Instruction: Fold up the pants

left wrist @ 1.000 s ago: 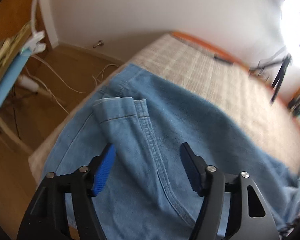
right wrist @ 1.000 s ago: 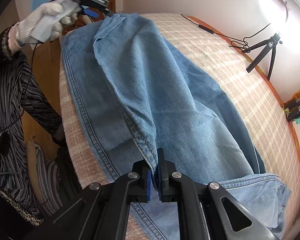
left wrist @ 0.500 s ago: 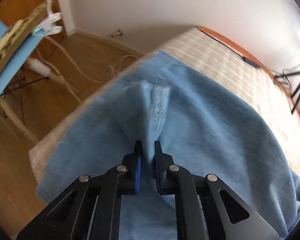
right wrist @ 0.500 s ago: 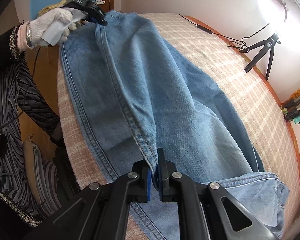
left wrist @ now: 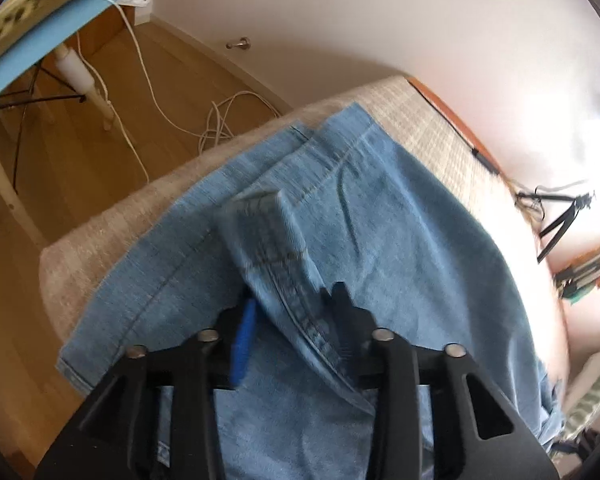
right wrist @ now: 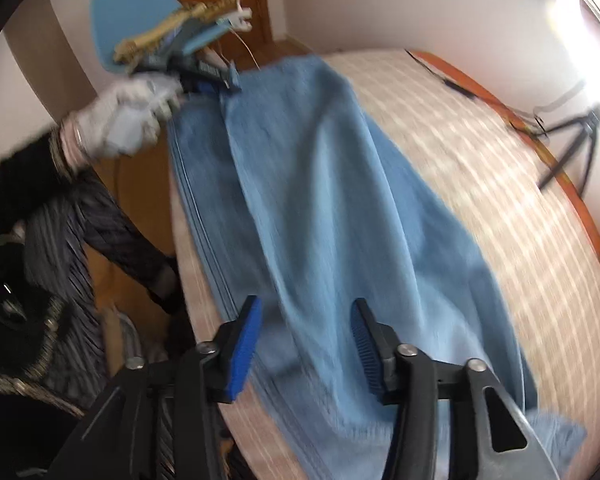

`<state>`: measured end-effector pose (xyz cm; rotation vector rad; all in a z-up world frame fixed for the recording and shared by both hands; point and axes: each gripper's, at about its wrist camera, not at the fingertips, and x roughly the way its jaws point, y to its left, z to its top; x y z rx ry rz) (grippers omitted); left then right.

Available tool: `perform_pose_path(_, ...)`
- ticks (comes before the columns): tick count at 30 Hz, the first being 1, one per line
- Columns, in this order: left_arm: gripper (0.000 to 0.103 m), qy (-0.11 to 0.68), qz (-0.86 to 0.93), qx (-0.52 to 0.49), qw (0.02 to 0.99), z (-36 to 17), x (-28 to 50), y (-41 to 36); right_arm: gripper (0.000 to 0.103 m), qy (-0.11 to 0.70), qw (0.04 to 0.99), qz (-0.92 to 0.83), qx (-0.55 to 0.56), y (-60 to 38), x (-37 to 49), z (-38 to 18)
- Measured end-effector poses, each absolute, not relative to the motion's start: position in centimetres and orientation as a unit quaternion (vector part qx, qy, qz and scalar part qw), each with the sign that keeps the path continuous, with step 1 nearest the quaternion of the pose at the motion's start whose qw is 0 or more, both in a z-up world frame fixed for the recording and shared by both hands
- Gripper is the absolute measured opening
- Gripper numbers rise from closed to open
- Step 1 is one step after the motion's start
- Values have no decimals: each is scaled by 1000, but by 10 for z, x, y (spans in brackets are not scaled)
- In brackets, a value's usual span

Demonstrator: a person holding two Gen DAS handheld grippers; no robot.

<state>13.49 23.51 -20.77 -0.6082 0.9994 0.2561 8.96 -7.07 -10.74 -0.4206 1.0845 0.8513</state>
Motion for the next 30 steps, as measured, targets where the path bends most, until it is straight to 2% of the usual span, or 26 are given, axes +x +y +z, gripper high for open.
perform_pose_path(5, 37, 451, 134, -330, 818, -209, 134, 253, 63, 472, 761, 412, -168, -24, 151, -90)
perform_pose_path(7, 20, 454, 135, -316, 822, -209, 136, 253, 63, 469, 765, 413, -159, 1, 188, -90)
perform_pose_path(15, 14, 443, 129, -323, 826, -213, 124, 262, 63, 490, 760, 411, -114, 99, 317, -132)
perform_pose_path(19, 13, 437, 128, -335, 825, -214, 121, 264, 63, 510, 749, 408, -112, 141, 352, -161)
perform_pose_path(21, 13, 436, 126, -328, 828, -212, 123, 263, 54, 517, 742, 411, -120, 158, 359, -175)
perform_pose_path(22, 13, 435, 125, -326, 830, -212, 123, 263, 37, 525, 730, 421, -117, 166, 360, -182)
perform_pose_path(23, 13, 433, 125, -324, 832, -211, 122, 263, 27, 533, 722, 425, -116, 171, 360, -188)
perform_pose_path(24, 12, 432, 125, -322, 833, -210, 121, 263, 25, 535, 719, 427, -120, 175, 358, -191)
perform_pose_path(26, 11, 430, 124, -329, 832, -210, 116, 266, 8, 524, 722, 432, -134, 182, 352, -192)
perform_pose_path(30, 7, 415, 122, -356, 828, -205, 99, 276, 3, 496, 738, 441, -123, 183, 339, -171)
